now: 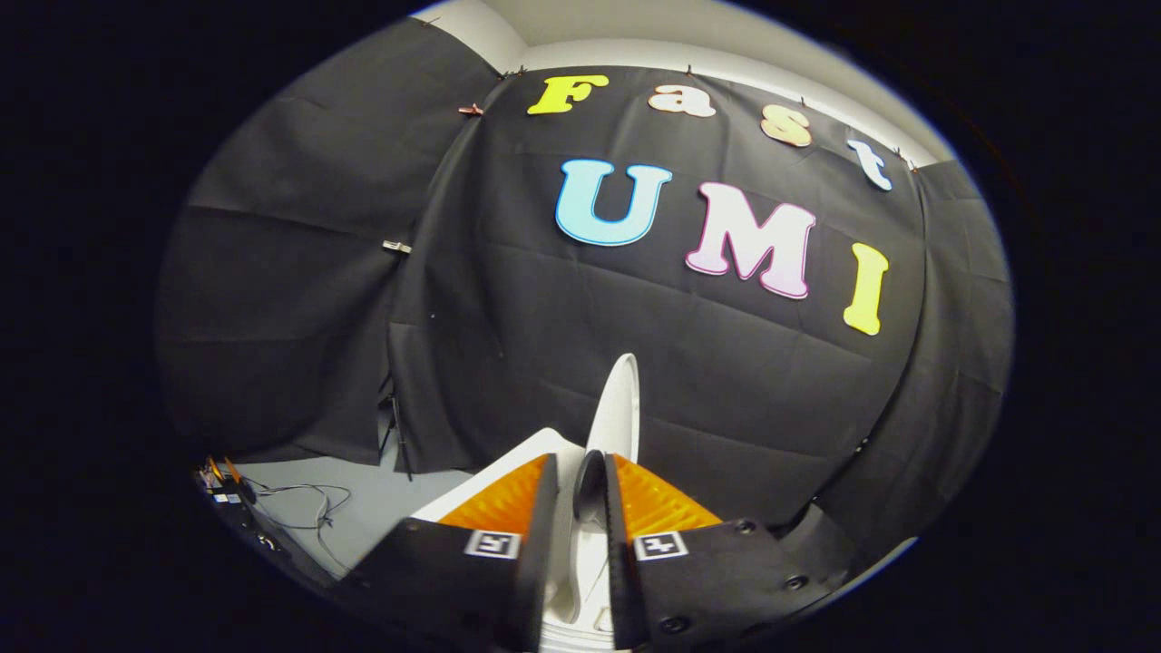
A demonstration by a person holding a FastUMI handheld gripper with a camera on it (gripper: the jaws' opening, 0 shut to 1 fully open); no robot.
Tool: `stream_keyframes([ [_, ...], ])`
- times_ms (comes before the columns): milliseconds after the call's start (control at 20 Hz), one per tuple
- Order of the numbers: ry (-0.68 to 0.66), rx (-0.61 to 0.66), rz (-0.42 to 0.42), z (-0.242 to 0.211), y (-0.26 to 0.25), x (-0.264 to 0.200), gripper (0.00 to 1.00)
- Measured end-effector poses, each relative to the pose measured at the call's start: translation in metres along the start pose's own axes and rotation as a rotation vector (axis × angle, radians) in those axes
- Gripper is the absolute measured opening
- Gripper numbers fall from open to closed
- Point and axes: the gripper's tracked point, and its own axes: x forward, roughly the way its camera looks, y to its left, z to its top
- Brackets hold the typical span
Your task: Open the toilet lid.
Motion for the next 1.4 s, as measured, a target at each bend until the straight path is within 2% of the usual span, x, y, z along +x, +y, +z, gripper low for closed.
stream_keyframes([
  [100, -0.014, -0.015, -0.005, 0.009, -0.008, -0.01, 0.52],
  [150, -0.027, -0.017, 0.0, 0.014, -0.009, -0.015, 0.57],
  [250, -0.041, -0.013, 0.013, 0.024, -0.015, -0.027, 0.86],
  [550, -0.068, 0.059, 0.039, 0.061, -0.06, -0.067, 0.9],
  [750, -0.121, 0.098, -0.002, 0.09, -0.123, -0.107, 0.92],
  [850, -0.14, 0.113, -0.018, 0.094, -0.156, -0.128, 0.96],
  [1150, -0.141, 0.151, -0.143, 0.088, -0.272, -0.189, 0.98],
  [1400, -0.163, 0.175, -0.251, 0.079, -0.346, -0.241, 0.98],
])
